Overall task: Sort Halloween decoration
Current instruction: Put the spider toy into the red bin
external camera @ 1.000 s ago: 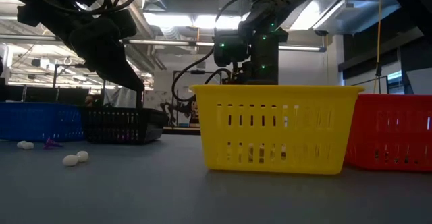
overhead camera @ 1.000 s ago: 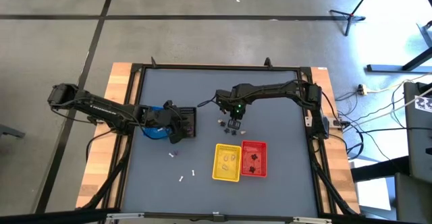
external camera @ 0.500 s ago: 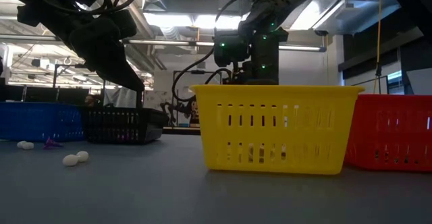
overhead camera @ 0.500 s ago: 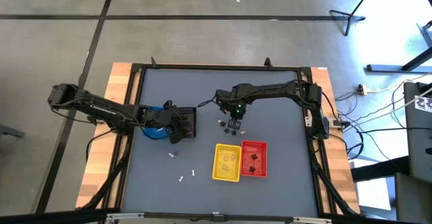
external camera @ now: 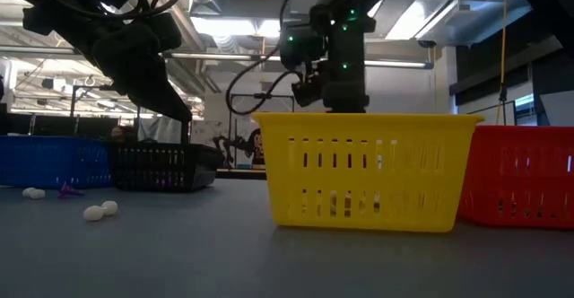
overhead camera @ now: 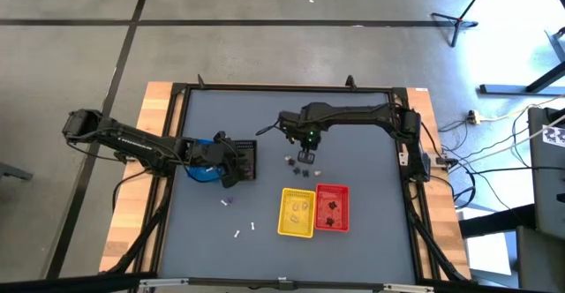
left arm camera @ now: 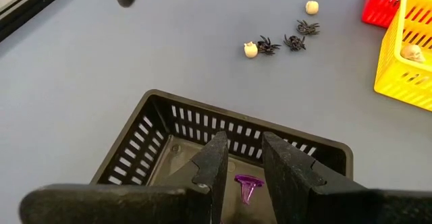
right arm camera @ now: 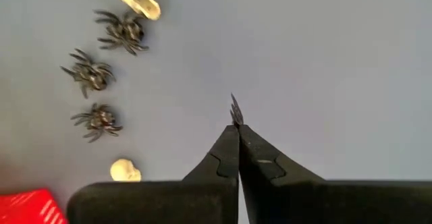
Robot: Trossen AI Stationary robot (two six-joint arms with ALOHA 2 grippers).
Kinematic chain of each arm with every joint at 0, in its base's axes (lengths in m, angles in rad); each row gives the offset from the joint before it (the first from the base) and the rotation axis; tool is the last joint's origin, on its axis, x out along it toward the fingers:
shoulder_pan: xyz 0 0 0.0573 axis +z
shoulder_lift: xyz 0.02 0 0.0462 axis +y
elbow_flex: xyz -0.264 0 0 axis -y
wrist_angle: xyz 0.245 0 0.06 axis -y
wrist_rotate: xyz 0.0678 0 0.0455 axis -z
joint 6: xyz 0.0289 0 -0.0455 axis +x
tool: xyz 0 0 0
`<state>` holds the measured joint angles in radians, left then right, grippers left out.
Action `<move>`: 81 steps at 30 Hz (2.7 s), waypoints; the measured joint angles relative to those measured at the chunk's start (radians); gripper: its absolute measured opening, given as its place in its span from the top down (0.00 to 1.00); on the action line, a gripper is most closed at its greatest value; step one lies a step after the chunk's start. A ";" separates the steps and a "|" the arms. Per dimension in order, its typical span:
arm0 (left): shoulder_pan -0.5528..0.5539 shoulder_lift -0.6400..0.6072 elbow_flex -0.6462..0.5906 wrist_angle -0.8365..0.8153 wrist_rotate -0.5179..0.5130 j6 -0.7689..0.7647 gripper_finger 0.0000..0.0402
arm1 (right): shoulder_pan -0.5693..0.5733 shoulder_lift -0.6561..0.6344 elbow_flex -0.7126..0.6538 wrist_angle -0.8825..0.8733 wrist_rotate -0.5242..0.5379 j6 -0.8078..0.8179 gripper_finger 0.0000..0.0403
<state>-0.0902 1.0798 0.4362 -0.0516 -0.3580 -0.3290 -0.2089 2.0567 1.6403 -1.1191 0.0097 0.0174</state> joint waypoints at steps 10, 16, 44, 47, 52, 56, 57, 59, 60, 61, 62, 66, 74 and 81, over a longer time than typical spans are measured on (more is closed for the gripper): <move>0.000 0.000 0.000 0.000 0.000 0.000 0.79 | 0.049 0.000 0.050 -0.098 0.000 0.000 1.00; 0.000 0.000 0.000 0.000 0.000 0.000 0.79 | 0.123 0.000 0.096 -0.149 -0.001 0.003 1.00; 0.000 0.000 0.000 0.000 0.000 0.000 0.79 | 0.572 0.000 0.231 -0.379 0.028 0.222 1.00; 0.000 0.000 0.000 0.000 0.000 0.000 0.79 | 0.598 0.000 0.231 -0.381 0.043 0.245 1.00; 0.000 0.000 0.000 0.000 0.002 0.000 0.79 | 0.627 0.000 0.231 -0.387 0.043 0.248 1.00; 0.000 0.000 0.000 0.000 0.003 -0.001 0.79 | 0.635 0.000 0.231 -0.454 0.044 0.255 1.00; 0.000 0.000 0.000 0.000 0.003 -0.001 0.79 | 0.635 0.000 0.230 -0.457 0.050 0.264 1.00; 0.000 0.000 0.000 0.000 0.004 -0.002 0.79 | 0.635 0.000 0.222 -0.434 0.051 0.271 1.00; 0.000 0.000 0.000 0.000 0.004 -0.002 0.79 | 0.635 0.000 0.216 -0.424 0.050 0.270 1.00; 0.000 0.000 0.000 0.000 0.005 -0.002 0.79 | 0.637 0.000 0.208 -0.423 0.050 0.268 1.00; 0.000 0.000 0.000 0.000 0.005 -0.002 0.79 | 0.638 0.000 0.195 -0.427 0.051 0.267 1.00; 0.000 0.000 0.000 0.000 0.005 -0.002 0.79 | 0.641 0.001 0.136 -0.440 0.067 0.260 1.00; 0.000 0.000 0.000 0.000 0.004 -0.002 0.79 | 0.641 0.001 0.085 -0.408 0.067 0.240 1.00; 0.000 0.000 0.000 0.000 0.008 -0.001 0.79 | 0.640 0.001 0.085 -0.342 0.096 0.239 0.98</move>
<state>-0.0898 1.0798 0.4362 -0.0513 -0.3505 -0.3296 0.4316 2.0575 1.7248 -1.4607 0.1055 0.2565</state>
